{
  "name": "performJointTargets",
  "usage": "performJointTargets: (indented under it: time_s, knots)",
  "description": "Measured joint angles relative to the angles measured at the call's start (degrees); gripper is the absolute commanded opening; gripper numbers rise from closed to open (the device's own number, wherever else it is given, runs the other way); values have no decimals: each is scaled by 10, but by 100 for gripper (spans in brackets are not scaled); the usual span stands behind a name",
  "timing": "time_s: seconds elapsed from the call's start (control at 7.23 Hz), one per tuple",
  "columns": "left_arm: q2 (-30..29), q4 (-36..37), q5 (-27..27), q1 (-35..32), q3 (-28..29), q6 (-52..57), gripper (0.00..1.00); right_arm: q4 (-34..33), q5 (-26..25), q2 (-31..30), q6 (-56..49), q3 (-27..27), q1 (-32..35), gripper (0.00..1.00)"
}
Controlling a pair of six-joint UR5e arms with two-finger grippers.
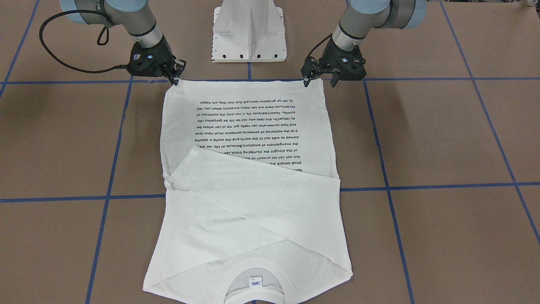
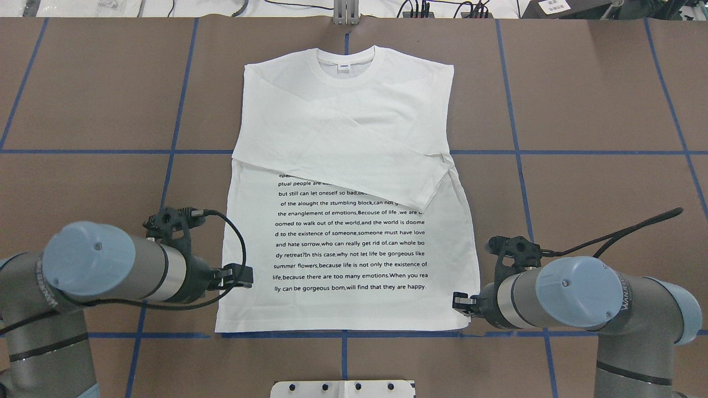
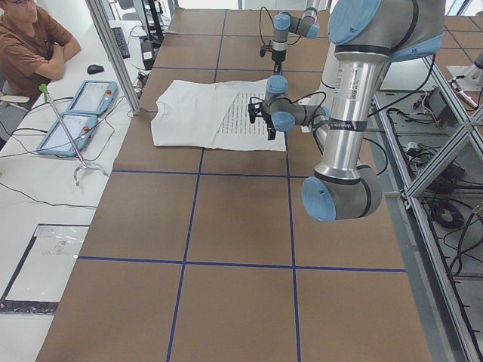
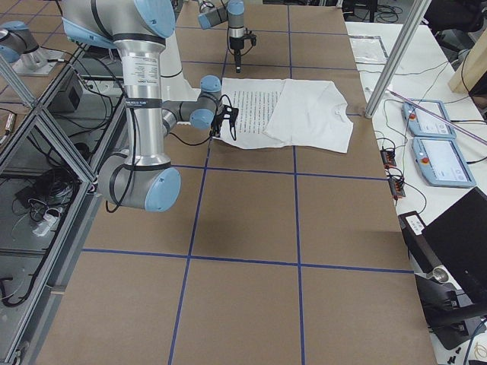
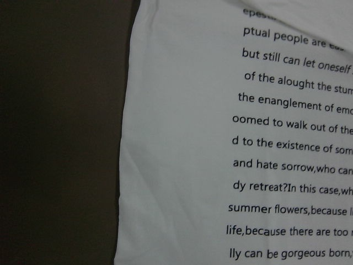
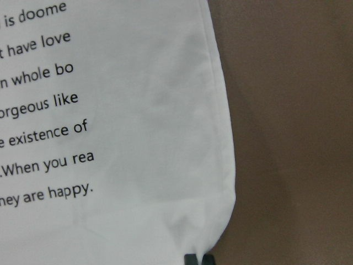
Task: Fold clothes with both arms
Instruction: 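Move both grippers down to the hem corners nearest the robot, then close both grippers on the hem corners of the shirt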
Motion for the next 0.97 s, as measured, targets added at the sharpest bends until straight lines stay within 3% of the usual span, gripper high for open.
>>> performJointTargets:
  time_s: [0.28,0.97]
  knots:
    - [19,-4,26,46,5,-46,99,0,0,0,0,7,4,0]
    - [8,46,40,60,18,-56,97,0,2,0,0,7,9,0]
